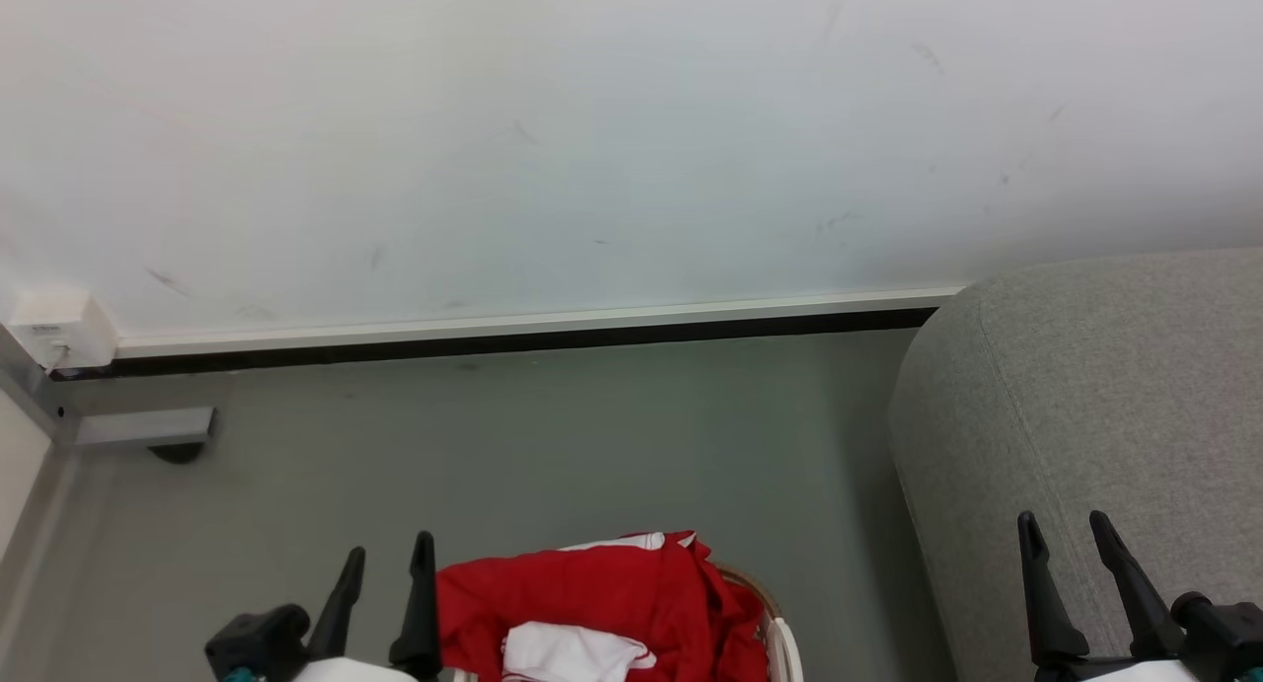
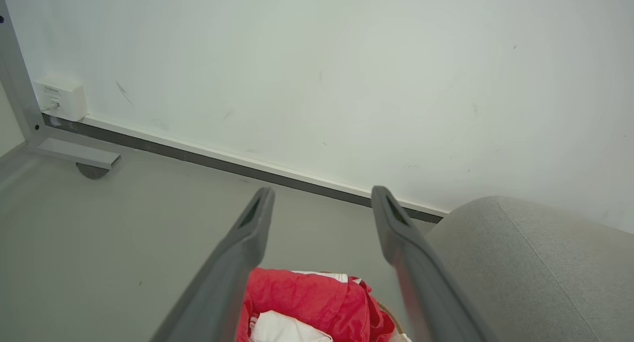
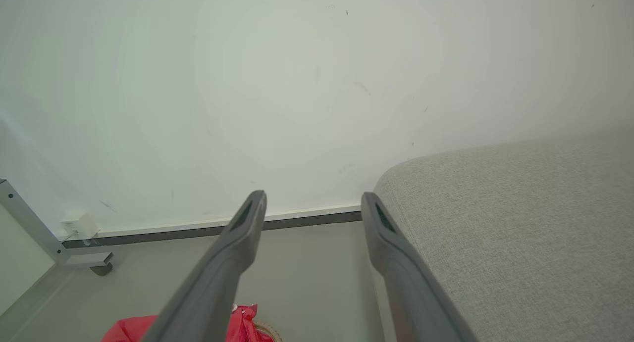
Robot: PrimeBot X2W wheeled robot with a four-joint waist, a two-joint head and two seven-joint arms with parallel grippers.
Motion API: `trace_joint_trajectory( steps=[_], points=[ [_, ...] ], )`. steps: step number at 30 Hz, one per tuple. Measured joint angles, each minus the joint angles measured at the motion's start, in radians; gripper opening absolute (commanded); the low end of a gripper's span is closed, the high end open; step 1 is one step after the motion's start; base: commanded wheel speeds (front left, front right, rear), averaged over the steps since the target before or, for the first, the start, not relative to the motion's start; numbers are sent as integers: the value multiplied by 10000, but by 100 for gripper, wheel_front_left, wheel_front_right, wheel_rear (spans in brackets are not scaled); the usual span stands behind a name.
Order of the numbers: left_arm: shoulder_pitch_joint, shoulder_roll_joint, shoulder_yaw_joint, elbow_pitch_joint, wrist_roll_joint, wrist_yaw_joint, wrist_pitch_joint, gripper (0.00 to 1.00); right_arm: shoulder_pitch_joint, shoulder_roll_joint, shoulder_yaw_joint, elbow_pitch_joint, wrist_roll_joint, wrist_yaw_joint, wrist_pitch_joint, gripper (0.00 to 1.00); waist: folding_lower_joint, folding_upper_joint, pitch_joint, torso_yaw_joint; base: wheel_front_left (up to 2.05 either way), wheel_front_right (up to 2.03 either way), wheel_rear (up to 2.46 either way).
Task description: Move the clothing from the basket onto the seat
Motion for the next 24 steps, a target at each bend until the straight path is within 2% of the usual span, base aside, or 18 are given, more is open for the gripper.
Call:
trace_joint_trajectory(
  steps=[24],
  points=[
    [181,17,-121,130,2023,86,-472,100,109,163,-326,244,-1358,0,-502,100,0,0,31,-41,0,0,0]
  ],
)
